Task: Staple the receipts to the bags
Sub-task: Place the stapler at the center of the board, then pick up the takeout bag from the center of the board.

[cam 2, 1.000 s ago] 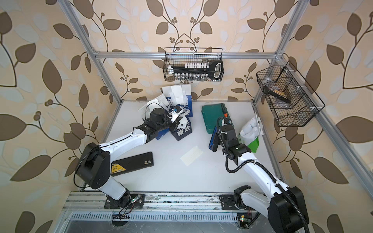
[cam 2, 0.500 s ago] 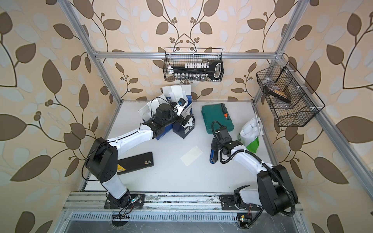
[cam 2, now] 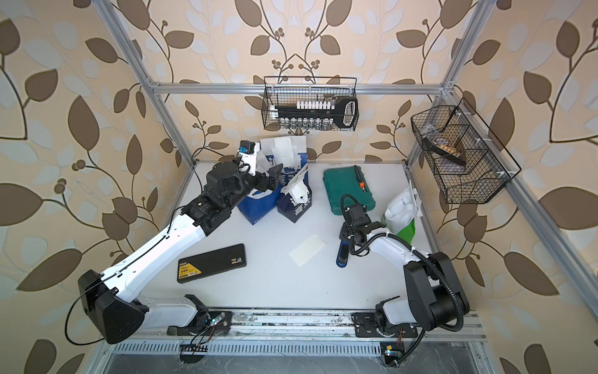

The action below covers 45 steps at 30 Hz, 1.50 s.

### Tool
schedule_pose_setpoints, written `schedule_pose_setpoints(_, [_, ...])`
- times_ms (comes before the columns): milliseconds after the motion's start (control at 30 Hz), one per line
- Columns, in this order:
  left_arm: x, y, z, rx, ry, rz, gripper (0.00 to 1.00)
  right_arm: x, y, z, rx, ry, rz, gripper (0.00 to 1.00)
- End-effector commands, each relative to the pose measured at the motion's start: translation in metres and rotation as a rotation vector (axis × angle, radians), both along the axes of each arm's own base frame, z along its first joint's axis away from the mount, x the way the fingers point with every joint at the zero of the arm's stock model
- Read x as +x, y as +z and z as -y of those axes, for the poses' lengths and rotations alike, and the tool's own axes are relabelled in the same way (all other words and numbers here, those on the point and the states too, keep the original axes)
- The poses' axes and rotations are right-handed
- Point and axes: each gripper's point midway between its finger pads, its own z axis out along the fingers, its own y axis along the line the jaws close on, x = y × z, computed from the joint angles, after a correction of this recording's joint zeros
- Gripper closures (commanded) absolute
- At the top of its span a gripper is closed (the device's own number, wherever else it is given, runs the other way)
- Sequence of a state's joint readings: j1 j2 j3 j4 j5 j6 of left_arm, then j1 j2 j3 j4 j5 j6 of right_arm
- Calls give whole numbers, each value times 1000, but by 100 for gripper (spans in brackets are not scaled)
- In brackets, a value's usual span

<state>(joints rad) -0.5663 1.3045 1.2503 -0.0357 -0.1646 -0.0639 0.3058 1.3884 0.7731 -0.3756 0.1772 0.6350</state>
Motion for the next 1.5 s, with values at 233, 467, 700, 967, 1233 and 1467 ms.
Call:
schedule_pose_setpoints(233, [16,-73,-24,35,222,-278,1,13,230,81,-378,-181,539,27])
schedule_pose_setpoints(467, [14,-73,-21,35,204,-281,1,-25,266,162,-529,-460,416,24])
schedule_pose_setpoints(700, [13,-69,-20,36,189,-268,1,-31,270,185,-615,-509,401,24])
schedule_pose_setpoints(967, [10,-65,-20,47,173,-254,1,-14,228,191,-596,-472,319,26])
schedule_pose_setpoints(1233, [8,-63,-20,48,166,-246,1,0,192,198,-570,-465,250,28])
schedule_pose_setpoints(1467, [8,-63,-19,56,158,-244,1,18,170,182,-471,-369,243,88])
